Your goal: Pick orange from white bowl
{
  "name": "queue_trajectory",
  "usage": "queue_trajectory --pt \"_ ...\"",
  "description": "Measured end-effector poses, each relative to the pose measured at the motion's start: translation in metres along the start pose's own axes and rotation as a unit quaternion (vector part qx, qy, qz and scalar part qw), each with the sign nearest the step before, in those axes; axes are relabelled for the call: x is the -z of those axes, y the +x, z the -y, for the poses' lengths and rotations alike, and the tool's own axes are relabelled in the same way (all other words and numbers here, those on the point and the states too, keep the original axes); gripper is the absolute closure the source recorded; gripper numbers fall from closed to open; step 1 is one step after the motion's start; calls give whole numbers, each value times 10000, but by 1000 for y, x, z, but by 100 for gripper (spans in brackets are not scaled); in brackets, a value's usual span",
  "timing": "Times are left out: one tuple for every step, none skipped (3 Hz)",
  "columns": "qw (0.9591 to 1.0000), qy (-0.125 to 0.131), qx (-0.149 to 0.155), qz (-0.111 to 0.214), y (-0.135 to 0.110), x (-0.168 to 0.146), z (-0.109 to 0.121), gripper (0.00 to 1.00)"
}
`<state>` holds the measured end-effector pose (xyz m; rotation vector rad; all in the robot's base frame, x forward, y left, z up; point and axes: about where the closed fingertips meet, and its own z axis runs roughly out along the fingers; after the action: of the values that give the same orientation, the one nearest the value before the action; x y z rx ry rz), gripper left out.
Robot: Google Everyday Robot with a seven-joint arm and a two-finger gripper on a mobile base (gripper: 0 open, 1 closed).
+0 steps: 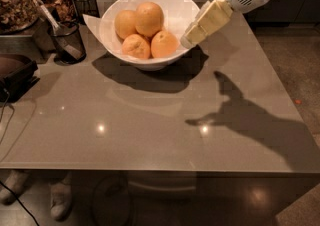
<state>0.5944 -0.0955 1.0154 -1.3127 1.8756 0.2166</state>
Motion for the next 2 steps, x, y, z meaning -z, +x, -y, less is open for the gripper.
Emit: queue_trajectory --pt "9988 -78 -169 454 -20 -32 12 0" --pt "9969 -354 -145 688 -40 -65 19 0"
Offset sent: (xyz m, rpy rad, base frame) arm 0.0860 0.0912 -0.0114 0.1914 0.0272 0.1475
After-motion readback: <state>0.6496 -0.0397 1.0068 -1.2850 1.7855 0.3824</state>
